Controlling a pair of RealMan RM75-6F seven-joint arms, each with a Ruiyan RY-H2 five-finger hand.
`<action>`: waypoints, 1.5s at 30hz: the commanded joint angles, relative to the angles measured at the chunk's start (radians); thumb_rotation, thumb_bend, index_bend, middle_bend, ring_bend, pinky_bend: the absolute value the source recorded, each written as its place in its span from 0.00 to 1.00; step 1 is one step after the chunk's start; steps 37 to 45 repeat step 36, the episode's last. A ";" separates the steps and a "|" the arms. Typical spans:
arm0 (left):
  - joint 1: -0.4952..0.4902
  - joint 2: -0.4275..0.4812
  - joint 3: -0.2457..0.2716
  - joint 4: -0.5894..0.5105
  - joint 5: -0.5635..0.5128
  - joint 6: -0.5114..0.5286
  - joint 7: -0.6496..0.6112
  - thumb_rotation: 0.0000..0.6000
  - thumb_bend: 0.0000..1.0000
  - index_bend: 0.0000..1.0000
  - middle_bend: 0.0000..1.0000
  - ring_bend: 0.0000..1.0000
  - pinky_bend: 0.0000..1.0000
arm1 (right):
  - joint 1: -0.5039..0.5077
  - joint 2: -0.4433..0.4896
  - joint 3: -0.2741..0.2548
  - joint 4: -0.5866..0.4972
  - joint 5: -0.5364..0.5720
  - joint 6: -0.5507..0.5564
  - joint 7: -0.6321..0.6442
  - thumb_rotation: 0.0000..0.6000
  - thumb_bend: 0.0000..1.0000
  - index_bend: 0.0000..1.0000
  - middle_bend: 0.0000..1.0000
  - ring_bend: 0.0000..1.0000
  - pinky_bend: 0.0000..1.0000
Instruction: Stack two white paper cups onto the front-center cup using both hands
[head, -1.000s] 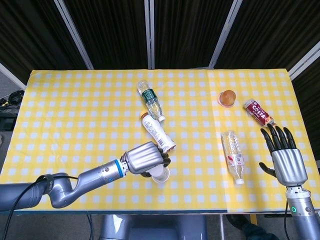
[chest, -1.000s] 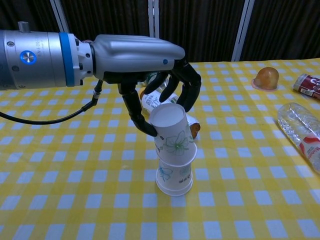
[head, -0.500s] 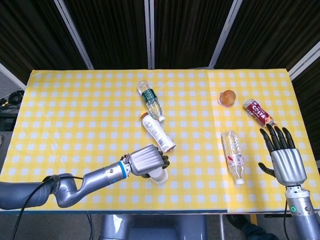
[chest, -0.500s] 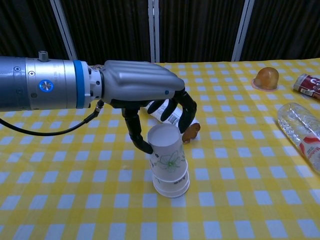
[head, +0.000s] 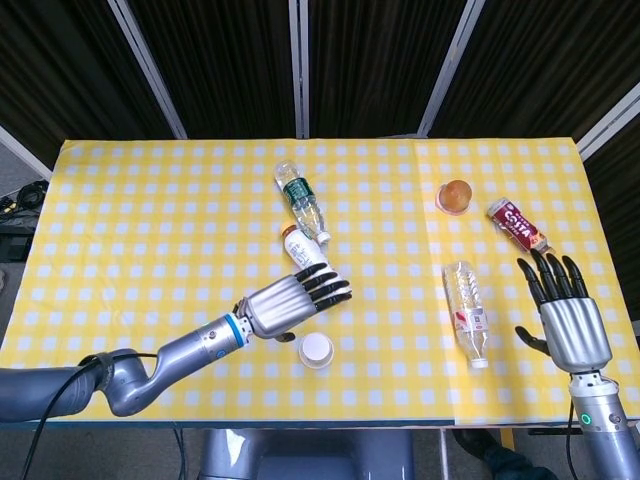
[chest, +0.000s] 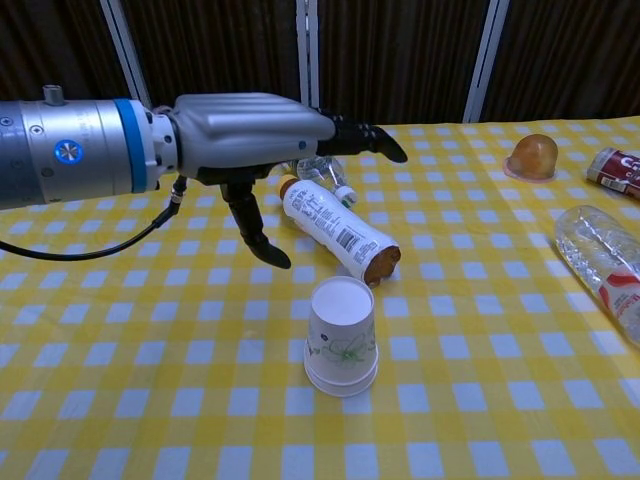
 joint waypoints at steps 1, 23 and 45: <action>0.074 0.035 0.009 0.009 -0.007 0.098 -0.015 1.00 0.00 0.00 0.00 0.00 0.00 | -0.001 0.001 -0.002 -0.002 -0.005 0.001 0.000 1.00 0.00 0.00 0.00 0.00 0.00; 0.696 0.238 0.174 -0.072 -0.143 0.744 -0.005 1.00 0.00 0.00 0.00 0.00 0.00 | 0.000 -0.006 -0.011 -0.034 -0.016 -0.011 -0.054 1.00 0.00 0.00 0.00 0.00 0.00; 0.776 0.258 0.154 -0.056 -0.129 0.747 -0.069 1.00 0.00 0.00 0.00 0.00 0.00 | -0.005 -0.002 -0.001 -0.035 0.002 -0.009 -0.049 1.00 0.00 0.00 0.00 0.00 0.00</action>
